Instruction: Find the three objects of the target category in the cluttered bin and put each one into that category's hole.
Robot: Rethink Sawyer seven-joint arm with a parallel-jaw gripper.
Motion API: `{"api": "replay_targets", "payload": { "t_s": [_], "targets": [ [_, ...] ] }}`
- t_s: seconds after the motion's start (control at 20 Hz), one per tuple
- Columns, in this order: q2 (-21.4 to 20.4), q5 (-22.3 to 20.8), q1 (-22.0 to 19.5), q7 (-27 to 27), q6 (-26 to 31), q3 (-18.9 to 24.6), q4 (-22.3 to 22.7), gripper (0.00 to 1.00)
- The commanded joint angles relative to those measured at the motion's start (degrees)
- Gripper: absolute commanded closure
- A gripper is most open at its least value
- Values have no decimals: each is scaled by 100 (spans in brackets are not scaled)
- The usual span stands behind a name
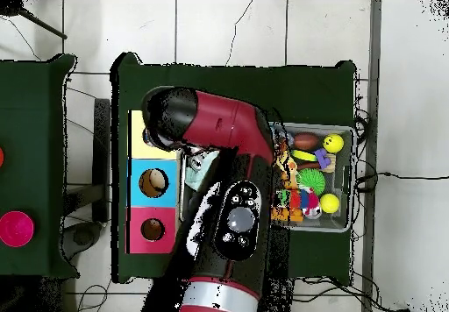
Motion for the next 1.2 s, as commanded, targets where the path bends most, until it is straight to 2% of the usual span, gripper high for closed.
{"api": "replay_targets", "payload": {
  "t_s": [0.05,0.3,0.6,0.85,1.2],
  "targets": [
    [-412,570,505,1980,-134,94,1268,100],
    [-502,851,703,2017,-355,37,1699,100],
    [-388,769,715,1673,-587,-85,1825,100],
    [-386,794,650,1370,-1087,31,2296,100],
    [-229,815,635,1290,-1905,178,2779,100]
  ]
}}
